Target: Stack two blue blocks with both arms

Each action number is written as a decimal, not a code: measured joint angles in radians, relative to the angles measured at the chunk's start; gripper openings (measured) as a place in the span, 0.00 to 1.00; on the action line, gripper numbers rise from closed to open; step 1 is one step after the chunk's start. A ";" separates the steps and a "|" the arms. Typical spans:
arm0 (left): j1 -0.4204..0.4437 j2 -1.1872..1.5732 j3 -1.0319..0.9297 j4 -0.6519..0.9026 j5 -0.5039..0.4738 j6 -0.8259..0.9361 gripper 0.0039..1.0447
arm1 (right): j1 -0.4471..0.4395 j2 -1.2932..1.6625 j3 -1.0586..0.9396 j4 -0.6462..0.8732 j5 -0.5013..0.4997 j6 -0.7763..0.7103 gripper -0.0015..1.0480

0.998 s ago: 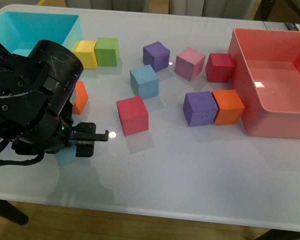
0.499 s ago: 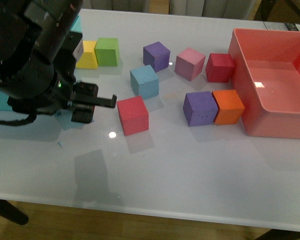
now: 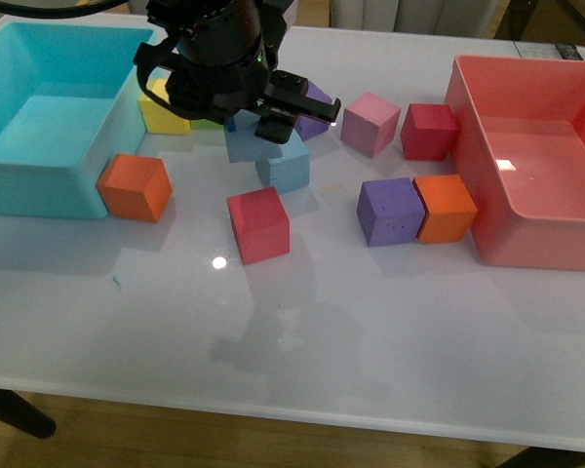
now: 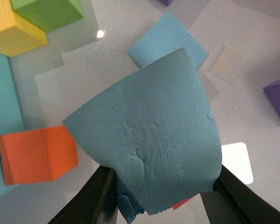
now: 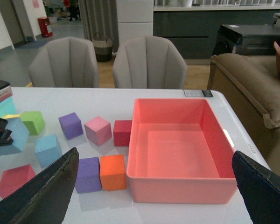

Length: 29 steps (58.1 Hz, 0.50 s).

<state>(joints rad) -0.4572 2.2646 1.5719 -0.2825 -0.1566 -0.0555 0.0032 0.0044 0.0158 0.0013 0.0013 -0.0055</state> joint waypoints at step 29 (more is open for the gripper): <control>-0.028 0.183 0.264 -0.081 0.024 0.081 0.38 | 0.000 0.000 0.000 0.000 0.000 0.001 0.91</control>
<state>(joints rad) -0.4850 2.4477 1.8355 -0.3634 -0.1329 0.0254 0.0032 0.0044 0.0158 0.0013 0.0017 -0.0044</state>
